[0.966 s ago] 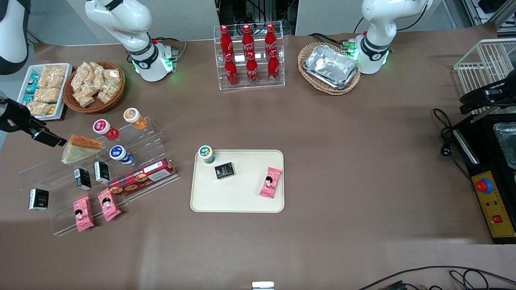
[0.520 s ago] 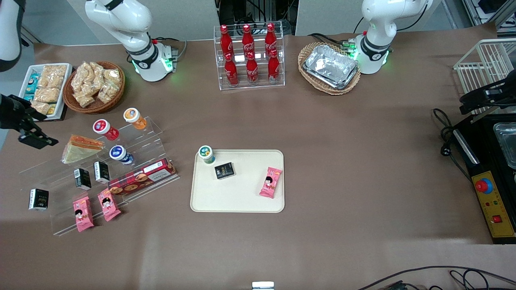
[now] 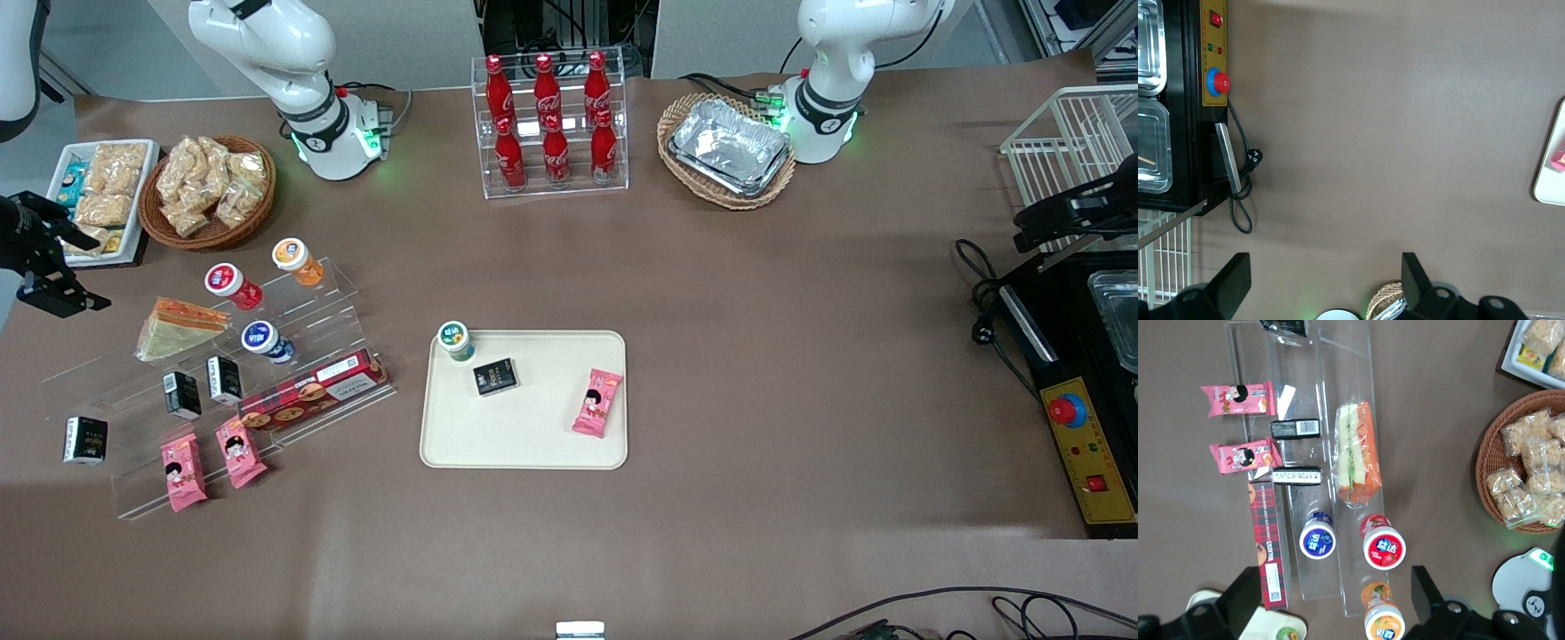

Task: Place sandwich on tray
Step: 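Lower the right gripper and grasp the wrapped sandwich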

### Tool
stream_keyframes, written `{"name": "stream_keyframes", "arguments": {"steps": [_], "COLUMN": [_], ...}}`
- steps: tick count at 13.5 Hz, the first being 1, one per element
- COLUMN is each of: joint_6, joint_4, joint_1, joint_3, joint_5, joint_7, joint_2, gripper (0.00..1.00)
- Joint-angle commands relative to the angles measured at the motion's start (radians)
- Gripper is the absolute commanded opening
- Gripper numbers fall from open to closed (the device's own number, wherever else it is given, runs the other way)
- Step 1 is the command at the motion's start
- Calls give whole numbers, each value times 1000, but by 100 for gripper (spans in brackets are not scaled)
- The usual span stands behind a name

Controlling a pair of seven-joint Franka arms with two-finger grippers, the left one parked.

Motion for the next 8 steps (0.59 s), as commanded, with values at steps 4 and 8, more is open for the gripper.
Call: {"name": "stream_keyframes", "arguments": {"steps": [4, 8], "joint_6": [113, 250], "joint_4": [-199, -315], "joint_1": [-13, -18], "joint_3": [4, -8], "joint_5": [23, 23], "joint_7": [159, 168], "joint_2": [-108, -98], "gripper": [100, 100]}}
